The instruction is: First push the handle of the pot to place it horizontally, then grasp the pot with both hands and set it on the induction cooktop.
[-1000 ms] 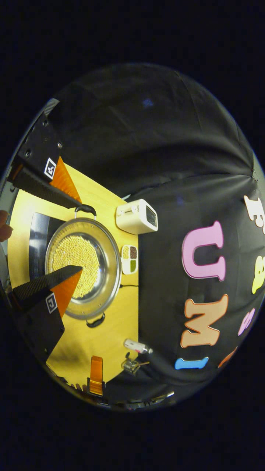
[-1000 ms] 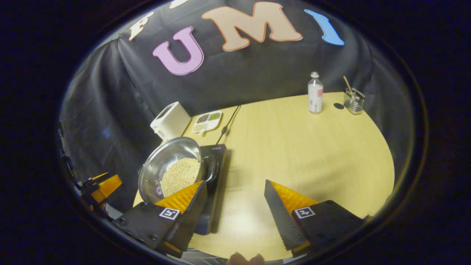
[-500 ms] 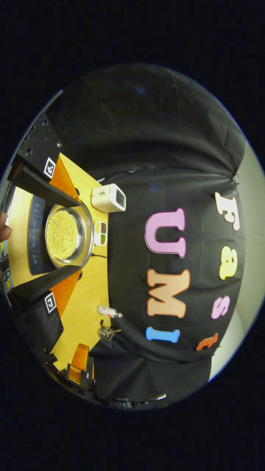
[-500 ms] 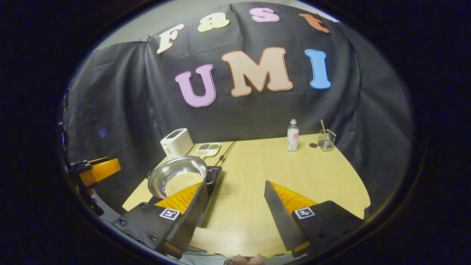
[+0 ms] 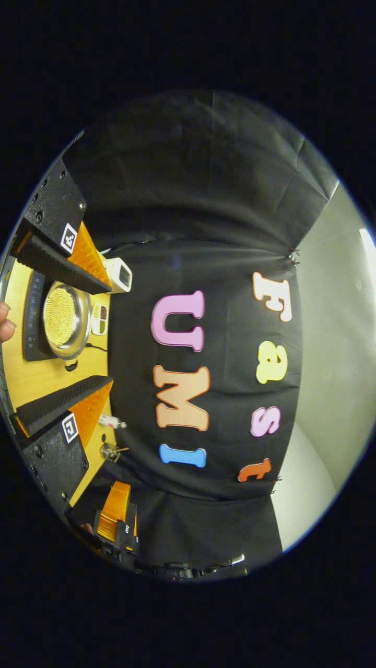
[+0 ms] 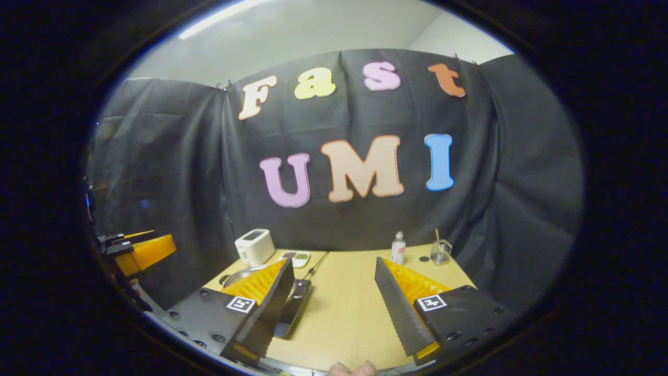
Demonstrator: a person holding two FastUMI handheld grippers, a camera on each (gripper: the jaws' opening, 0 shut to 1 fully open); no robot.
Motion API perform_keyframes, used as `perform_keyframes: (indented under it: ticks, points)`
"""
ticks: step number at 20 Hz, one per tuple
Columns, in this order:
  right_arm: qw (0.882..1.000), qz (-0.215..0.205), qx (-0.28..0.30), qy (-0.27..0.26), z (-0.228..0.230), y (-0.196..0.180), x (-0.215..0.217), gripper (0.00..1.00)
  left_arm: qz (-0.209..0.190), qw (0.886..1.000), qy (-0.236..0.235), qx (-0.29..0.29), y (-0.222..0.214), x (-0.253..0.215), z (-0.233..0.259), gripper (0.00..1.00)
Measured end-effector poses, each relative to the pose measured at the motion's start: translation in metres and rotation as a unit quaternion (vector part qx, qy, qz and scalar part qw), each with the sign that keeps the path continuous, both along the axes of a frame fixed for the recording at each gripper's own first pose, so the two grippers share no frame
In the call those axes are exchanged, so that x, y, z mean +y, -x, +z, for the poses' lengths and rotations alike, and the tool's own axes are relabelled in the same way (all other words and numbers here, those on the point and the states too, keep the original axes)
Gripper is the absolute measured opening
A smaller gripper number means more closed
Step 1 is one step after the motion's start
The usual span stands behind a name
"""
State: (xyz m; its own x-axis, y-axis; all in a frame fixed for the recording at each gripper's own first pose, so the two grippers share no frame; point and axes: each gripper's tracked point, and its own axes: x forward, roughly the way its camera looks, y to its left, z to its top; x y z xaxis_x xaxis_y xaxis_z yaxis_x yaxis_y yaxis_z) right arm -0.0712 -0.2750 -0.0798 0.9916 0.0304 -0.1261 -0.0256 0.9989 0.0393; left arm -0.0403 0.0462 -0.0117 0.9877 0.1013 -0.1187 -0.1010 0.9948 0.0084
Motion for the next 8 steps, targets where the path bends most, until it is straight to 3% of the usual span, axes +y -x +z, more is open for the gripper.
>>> perform_keyframes:
  ticks: [1,4,8]
  points:
    - [1.0,0.001,-0.015,0.003,0.016,0.002,-0.006,0.96,0.005,1.0,0.004,-0.012,-0.003,-0.005,0.011,0.94]
    - [0.998,-0.002,-0.067,0.013,0.062,0.011,-0.032,0.93,-0.008,0.999,0.015,-0.041,-0.007,-0.035,0.037,0.93]
    - [0.997,-0.021,-0.074,0.018,0.065,0.023,-0.063,0.95,-0.03,0.998,-0.01,-0.059,-0.007,-0.062,0.05,0.92]
